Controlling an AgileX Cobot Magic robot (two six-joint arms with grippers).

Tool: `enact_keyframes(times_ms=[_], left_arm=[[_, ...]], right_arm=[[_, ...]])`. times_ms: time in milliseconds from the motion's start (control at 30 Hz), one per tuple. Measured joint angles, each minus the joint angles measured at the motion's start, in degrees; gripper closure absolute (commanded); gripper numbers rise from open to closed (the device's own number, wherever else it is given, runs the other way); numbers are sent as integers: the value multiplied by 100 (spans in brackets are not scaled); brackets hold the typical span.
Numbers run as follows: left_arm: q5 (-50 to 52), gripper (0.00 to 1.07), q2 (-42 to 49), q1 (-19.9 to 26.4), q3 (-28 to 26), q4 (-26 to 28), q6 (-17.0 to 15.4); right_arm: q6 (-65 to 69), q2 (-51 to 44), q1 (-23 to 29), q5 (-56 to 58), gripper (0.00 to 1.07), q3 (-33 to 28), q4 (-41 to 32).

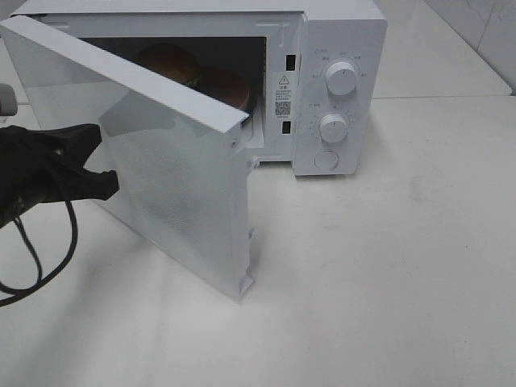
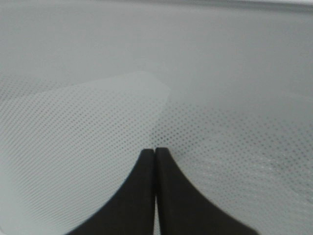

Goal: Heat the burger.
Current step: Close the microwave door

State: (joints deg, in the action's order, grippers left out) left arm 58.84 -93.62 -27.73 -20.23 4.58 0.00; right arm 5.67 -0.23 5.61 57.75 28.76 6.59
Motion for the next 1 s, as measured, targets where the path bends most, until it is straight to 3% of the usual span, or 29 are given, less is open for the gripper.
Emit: enact_keyframes(times_ms=[133,167,233,300,333,400,500,567,1000], left_arm=[[0,107,-120,-309,-195,418,34],[0,107,-189,-487,-350,733,160],[0,107,-212,-567,-418,871,264],[-115,107,-315,-842,-710,1358,590],[-115,107,-315,-842,-710,1358,590],[-430,107,-476,-1123,-1197,2063,997],[-481,107,-521,-1169,-1295,2183,1071],[-636,107,-739,-1352,-1782,2636,1364],[-1318,107,-1501,-1427,-3123,3151,1748]], right_arm=[[0,0,0,0,32,0,0],[0,0,0,0,32,0,0],[0,0,0,0,32,0,0],[0,0,0,0,32,0,0],[0,0,0,0,32,0,0],[0,0,0,0,32,0,0],[0,0,0,0,32,0,0],[0,0,0,0,32,0,0],[0,0,0,0,32,0,0]])
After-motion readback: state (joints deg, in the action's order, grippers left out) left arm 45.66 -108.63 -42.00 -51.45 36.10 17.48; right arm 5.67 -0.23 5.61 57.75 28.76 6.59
